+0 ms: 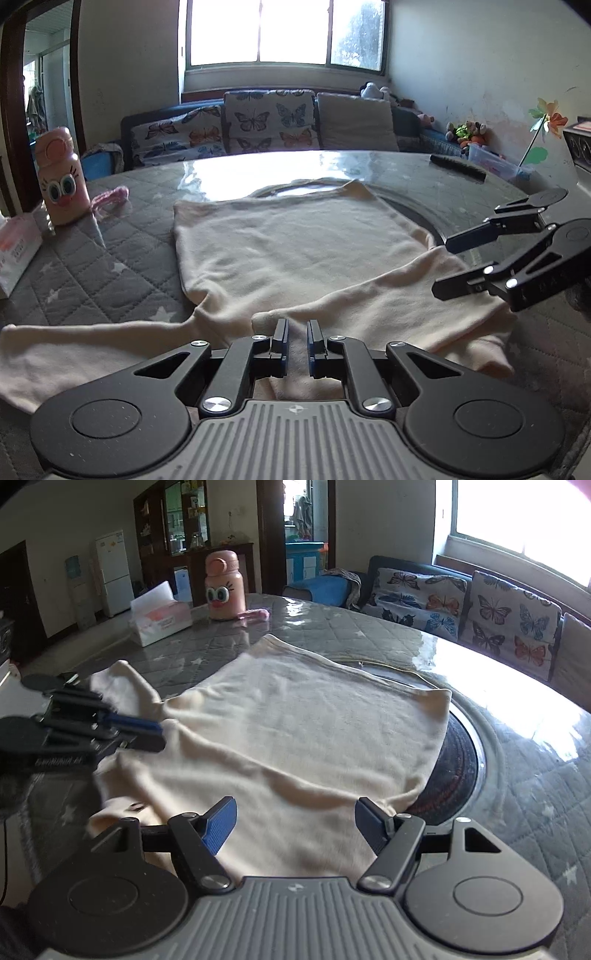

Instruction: Fold clothes

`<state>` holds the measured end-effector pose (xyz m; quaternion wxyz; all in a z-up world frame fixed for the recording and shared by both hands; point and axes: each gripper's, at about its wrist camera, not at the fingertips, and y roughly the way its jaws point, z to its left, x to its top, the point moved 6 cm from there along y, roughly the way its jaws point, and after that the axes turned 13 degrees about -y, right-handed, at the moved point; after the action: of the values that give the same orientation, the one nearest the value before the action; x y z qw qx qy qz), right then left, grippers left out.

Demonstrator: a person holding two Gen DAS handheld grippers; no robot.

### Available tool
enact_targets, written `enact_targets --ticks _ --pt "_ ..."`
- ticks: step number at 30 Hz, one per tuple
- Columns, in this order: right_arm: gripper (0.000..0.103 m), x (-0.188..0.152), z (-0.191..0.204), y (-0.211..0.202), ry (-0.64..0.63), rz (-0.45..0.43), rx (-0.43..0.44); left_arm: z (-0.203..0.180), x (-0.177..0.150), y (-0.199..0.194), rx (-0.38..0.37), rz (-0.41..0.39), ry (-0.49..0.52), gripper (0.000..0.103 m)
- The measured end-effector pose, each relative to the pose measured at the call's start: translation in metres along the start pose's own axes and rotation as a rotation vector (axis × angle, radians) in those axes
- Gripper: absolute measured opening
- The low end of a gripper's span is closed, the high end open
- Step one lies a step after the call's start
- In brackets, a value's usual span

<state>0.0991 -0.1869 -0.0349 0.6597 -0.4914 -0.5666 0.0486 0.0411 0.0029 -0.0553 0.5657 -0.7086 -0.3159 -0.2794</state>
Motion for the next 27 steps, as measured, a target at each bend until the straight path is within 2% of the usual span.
enact_targets --ticks 4,9,13,19,24,27 --pt "0.072 -0.007 -0.005 0.017 0.030 0.031 0.000 0.008 -0.001 0.000 0.005 -0.002 -0.037 0.012" --pt "0.072 -0.005 -0.003 0.015 0.017 0.021 -0.004 0.005 0.009 -0.003 -0.011 -0.032 -0.045 0.012" --pt "0.072 -0.005 0.000 0.019 0.017 0.029 -0.010 0.006 0.012 0.010 0.024 -0.022 -0.044 0.012" --pt "0.073 -0.003 0.002 0.020 0.014 0.026 -0.004 0.021 0.032 0.009 0.018 -0.071 -0.124 0.012" --pt "0.073 -0.003 0.005 0.023 0.004 0.031 0.002 0.055 0.032 0.026 0.096 -0.030 -0.236 0.011" --pt "0.074 -0.003 0.006 0.023 0.001 0.032 0.005 0.060 0.031 0.023 0.090 -0.038 -0.250 0.011"
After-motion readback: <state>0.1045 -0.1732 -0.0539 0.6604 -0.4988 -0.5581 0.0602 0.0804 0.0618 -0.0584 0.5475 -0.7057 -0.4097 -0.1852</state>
